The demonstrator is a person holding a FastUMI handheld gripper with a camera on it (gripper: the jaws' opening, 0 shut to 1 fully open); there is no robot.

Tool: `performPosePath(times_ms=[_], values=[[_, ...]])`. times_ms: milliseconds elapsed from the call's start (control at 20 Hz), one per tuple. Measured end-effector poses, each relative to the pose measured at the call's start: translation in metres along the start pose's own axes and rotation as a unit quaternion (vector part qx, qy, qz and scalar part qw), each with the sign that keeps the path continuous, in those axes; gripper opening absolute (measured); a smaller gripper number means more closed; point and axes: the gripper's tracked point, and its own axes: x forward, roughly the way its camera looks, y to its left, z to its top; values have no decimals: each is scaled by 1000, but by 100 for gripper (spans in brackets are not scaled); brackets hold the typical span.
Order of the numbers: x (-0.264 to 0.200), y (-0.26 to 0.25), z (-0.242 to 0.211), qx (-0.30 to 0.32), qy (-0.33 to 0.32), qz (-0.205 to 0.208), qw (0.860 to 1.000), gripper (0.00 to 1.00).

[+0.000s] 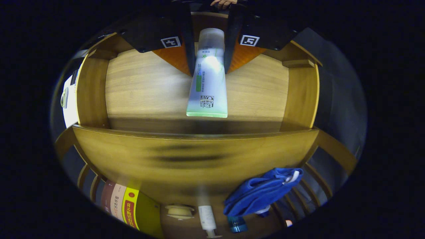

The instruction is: Pull open the drawer, take out the items inside it, and place them on the countertop above the cabinet.

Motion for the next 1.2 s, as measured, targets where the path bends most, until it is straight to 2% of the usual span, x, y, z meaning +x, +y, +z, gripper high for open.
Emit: performPosePath(times_ms=[200,350,450,550,650,800,900,1000,1050,1100,1200], values=[[-30,0,-1,-4,-23,19,1000,51],[-50,5,23,-12,-103,18,994,51],[-65,7,46,-46,-171,3,984,50],[-86,17,65,-54,-226,10,973,50],[-104,29,82,-36,-276,36,960,50],[-119,27,115,-27,-348,54,936,51],[-133,24,148,-47,-412,50,909,50],[-150,21,182,-77,-477,28,875,50],[-158,19,193,-86,-497,11,863,50],[-158,16,201,-90,-505,-11,858,50],[-149,15,211,-97,-499,-32,861,50]])
